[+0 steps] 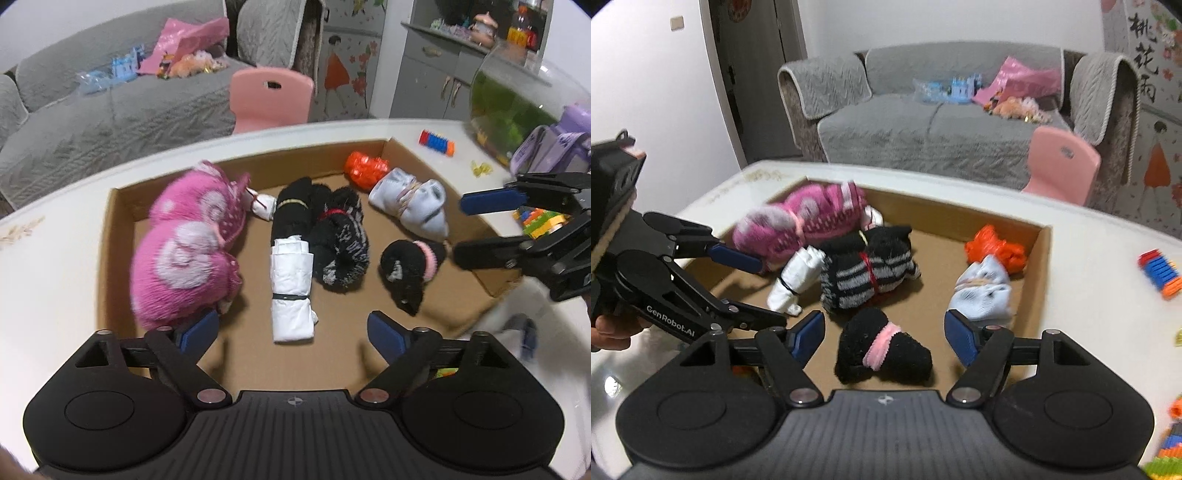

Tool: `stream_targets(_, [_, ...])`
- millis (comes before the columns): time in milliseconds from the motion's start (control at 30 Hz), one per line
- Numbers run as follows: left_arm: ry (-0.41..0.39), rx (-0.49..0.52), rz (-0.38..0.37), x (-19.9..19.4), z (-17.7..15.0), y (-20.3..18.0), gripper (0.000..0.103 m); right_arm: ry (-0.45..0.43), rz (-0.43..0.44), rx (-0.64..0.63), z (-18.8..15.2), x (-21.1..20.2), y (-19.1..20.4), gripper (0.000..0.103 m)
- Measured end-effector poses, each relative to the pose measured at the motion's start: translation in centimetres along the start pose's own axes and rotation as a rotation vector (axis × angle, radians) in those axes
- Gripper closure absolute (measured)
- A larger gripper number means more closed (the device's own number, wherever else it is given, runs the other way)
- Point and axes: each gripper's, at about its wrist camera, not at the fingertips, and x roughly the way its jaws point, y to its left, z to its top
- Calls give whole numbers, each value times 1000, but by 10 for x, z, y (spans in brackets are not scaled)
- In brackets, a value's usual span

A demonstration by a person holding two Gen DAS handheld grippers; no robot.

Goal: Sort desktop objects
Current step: 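Lower both socks into the box and open both grippers, then grasp the bubble-wrap bundle with the left gripper while the right gripper grasps the grey flower sock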

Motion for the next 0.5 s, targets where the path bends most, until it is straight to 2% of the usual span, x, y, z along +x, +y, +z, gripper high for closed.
stream_targets(67, [-15,-16,-21,-18,-5,3,0,-33,2,1,-1,-17,3,31])
stream_targets(133, [-46,-24,-28,-39,-13,6,0,-58,12,-3,-5,-33,7,27])
stream_targets(233, [-83,-14,1,-69,-30,9,0,-73,23,-24,-16,-54,14,25])
stream_targets(400, [-111,-60,22,-106,-59,21,0,-66,46,-47,-42,-69,23,21])
stream_targets(500, [-102,-82,42,-111,-75,27,0,-30,44,-61,-57,-65,25,19])
